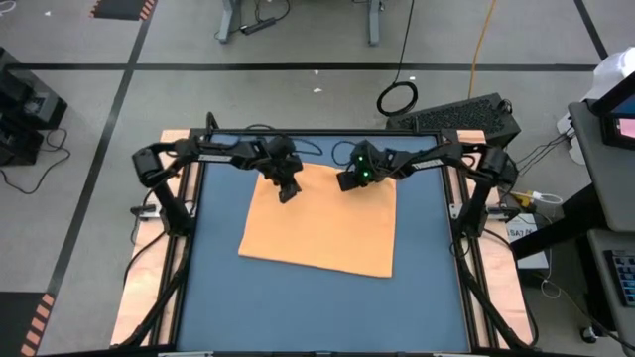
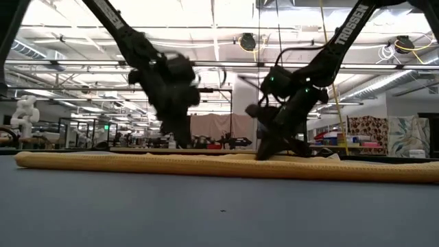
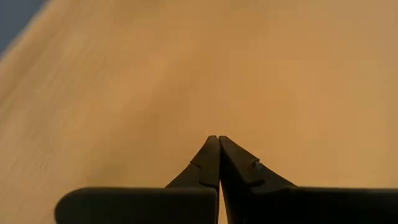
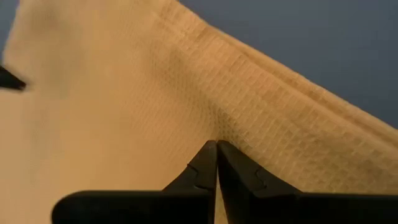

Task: Roll towel
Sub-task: Roll the yellow towel

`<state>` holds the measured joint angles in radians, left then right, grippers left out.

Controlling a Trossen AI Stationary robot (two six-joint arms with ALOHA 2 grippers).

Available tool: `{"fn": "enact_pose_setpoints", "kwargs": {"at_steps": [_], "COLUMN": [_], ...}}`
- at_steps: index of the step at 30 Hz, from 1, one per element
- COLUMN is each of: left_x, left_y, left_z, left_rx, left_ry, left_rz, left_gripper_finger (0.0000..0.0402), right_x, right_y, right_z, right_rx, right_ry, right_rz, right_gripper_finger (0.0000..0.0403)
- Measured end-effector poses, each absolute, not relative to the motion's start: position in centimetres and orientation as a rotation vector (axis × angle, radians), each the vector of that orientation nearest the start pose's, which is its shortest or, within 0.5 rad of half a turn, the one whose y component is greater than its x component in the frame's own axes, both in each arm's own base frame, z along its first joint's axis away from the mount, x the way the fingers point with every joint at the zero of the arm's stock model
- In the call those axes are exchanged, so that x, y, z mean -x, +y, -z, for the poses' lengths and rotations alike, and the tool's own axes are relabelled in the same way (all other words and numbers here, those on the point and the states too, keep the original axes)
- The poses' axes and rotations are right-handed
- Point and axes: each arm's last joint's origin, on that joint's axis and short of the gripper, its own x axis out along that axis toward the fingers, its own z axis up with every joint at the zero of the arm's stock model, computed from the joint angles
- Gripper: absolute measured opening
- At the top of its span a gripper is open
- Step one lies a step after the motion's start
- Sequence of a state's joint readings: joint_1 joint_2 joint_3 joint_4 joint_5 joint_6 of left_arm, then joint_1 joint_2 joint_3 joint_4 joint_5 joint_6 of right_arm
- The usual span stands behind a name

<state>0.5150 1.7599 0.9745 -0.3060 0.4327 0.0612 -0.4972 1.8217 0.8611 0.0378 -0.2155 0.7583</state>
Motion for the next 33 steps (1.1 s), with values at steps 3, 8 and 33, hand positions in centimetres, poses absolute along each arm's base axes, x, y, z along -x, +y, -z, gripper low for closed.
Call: {"fn": "enact_pose_setpoints", "kwargs": {"at_steps": [3, 8, 33], "left_x": [-28.4, -27.1, -24.5], "left_y": [15.5, 15.8, 16.8], "left_z": [-13.6, -14.5, -16.5], "left_rx": [0.456, 0.523, 0.505], "left_ry": [1.082, 1.099, 1.21], "left_rz": [-0.12, -0.057, -0.161], "left_gripper_finger": [0.0004, 0.0004, 0.0004], "right_x": [-29.4, -29.1, -27.0], "right_y": [-15.7, -16.0, -17.4], "right_z": [-11.4, -12.9, -15.1], "right_rx": [-1.034, -1.037, -0.976], "right_ry": [0.742, 0.701, 0.711], "right_rz": [0.599, 0.574, 0.644], "right_gripper_finger": [0.0008, 0.0008, 0.0008]}}
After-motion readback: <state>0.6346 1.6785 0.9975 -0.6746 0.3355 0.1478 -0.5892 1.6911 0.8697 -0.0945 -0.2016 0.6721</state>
